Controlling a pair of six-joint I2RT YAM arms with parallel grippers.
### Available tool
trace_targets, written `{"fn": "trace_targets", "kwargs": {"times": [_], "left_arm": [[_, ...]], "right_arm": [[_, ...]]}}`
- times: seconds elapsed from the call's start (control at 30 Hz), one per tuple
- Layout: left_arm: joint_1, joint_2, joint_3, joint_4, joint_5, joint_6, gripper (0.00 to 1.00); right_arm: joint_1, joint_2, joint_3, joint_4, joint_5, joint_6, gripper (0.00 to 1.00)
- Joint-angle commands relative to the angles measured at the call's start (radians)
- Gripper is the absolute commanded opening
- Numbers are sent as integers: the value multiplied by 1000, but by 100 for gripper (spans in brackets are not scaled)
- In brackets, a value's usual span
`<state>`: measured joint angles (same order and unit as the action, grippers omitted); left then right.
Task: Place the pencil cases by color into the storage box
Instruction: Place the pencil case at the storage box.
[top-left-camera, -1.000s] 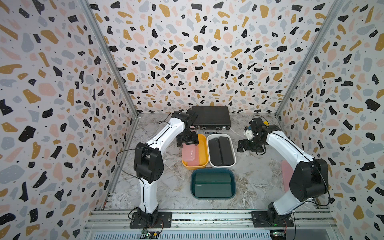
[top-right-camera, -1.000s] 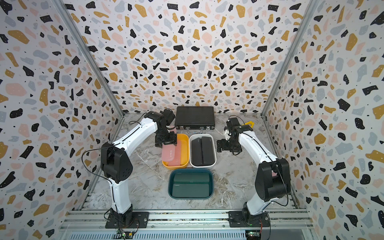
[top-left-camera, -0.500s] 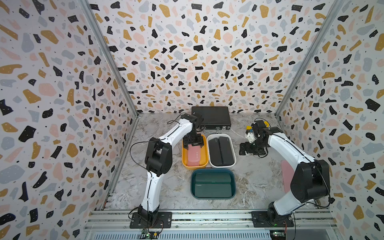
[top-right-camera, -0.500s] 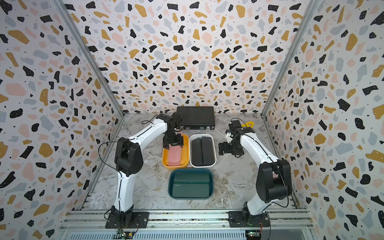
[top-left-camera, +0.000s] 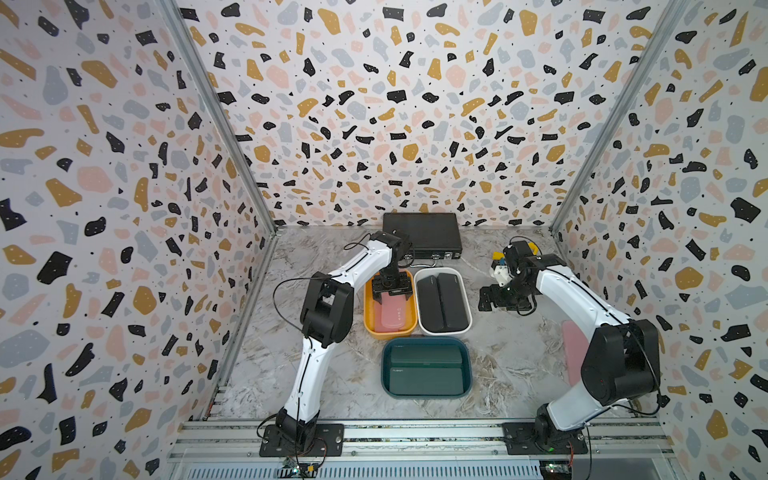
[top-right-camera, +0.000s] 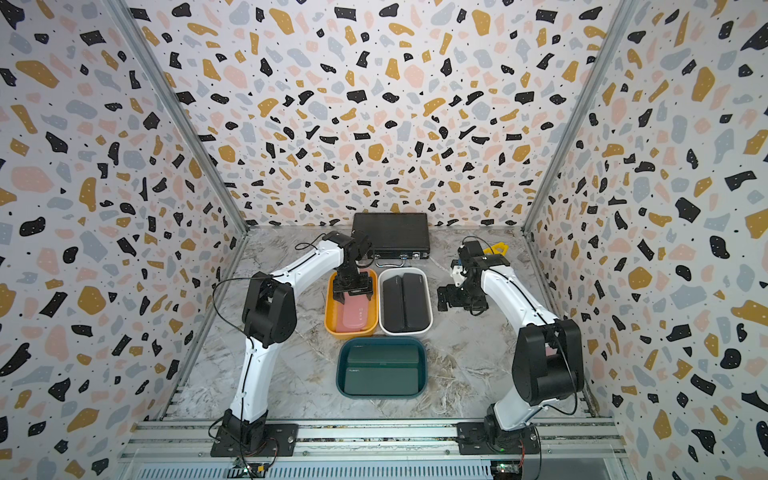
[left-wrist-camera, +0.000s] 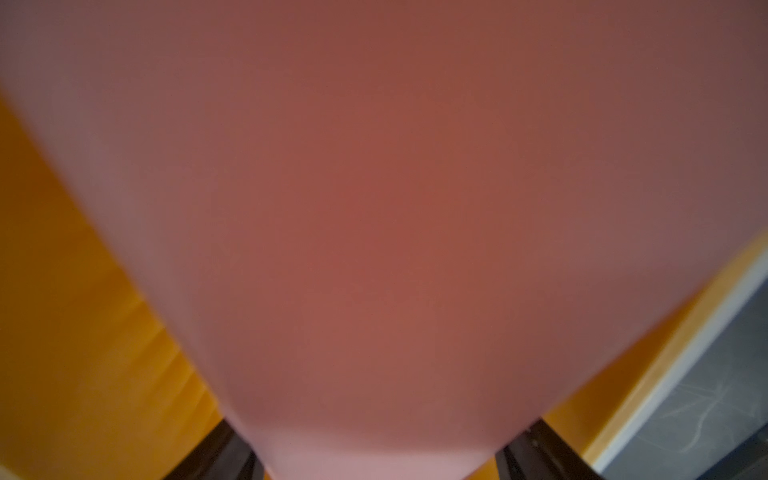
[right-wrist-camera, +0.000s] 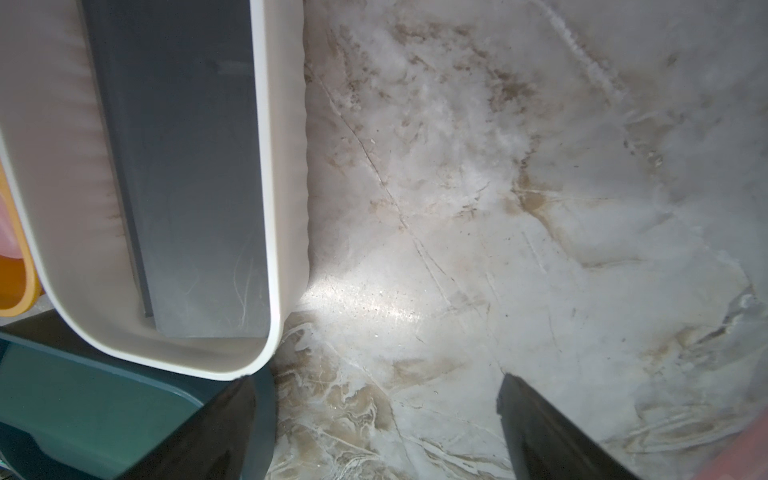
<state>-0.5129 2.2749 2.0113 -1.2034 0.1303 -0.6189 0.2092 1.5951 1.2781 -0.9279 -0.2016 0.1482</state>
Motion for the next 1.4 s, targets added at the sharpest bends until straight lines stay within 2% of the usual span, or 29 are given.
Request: {"fn": "trace_targets", "kwargs": {"times": [0.0, 0.8, 1.37], "left_arm": [[-5, 21, 19, -17, 14, -10, 79], [-22, -69, -46, -50, -6, -25, 79], [-24, -3, -34, -40, 16, -21, 80]], "right_arm": [[-4, -11, -2, -20, -15, -12, 96], [-5, -15, -17, 4, -45, -3, 96], [-4, 3, -15, 7, -47, -11, 96]]}}
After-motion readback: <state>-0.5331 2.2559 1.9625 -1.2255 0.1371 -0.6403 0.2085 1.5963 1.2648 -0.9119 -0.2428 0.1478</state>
